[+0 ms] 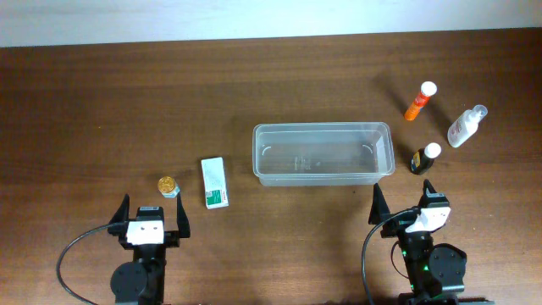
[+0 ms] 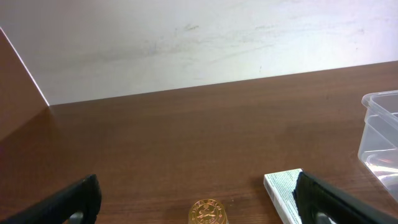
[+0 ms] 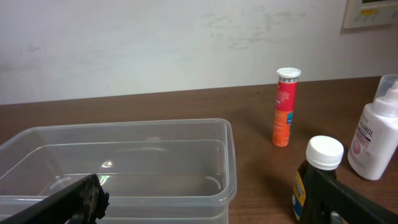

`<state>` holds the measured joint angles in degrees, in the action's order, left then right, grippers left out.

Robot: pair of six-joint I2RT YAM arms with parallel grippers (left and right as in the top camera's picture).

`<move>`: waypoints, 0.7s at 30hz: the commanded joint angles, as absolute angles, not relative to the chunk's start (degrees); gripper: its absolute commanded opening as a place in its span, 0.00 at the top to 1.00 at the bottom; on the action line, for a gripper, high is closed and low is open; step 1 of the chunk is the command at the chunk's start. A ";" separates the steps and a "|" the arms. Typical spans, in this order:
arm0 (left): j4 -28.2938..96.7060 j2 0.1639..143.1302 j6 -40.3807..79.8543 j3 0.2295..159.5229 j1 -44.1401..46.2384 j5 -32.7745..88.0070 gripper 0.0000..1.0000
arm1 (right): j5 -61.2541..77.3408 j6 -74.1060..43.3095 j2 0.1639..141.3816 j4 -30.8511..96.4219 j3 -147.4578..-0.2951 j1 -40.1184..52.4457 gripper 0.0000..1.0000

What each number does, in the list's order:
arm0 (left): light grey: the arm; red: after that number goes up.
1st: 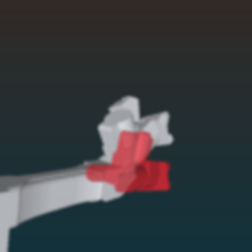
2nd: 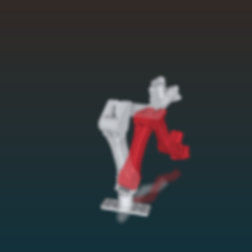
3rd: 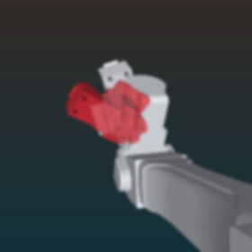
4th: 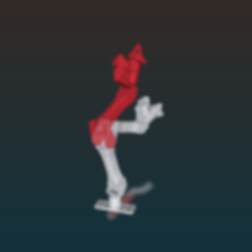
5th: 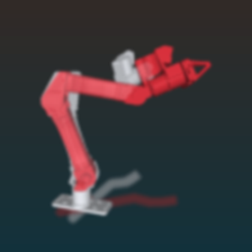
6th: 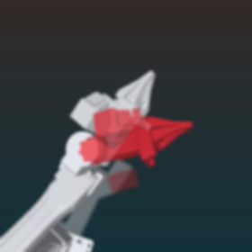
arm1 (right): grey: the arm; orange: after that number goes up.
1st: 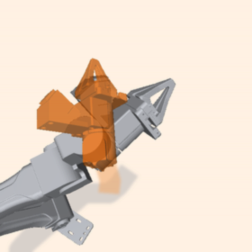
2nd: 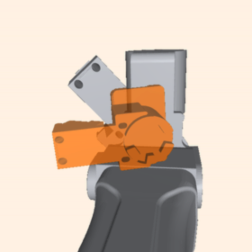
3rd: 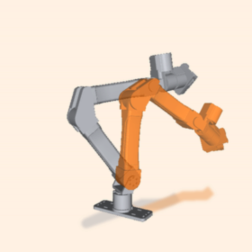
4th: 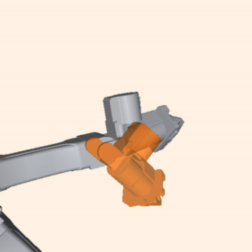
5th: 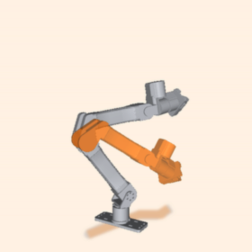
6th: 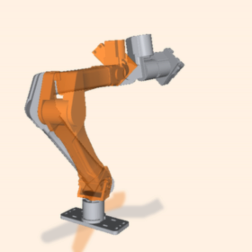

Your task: Pack container

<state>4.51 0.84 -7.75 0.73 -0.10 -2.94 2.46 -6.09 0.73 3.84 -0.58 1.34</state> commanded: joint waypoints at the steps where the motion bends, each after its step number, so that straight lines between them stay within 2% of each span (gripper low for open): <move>1: 4.60 0.40 -8.49 0.54 -0.34 -2.31 0.01 | 2.00 -6.46 0.19 4.01 -0.32 1.87 0.02; 21: 4.62 0.40 -8.49 0.54 -0.34 -2.31 0.00 | 3.84 -6.44 0.19 -0.49 -1.19 1.87 0.02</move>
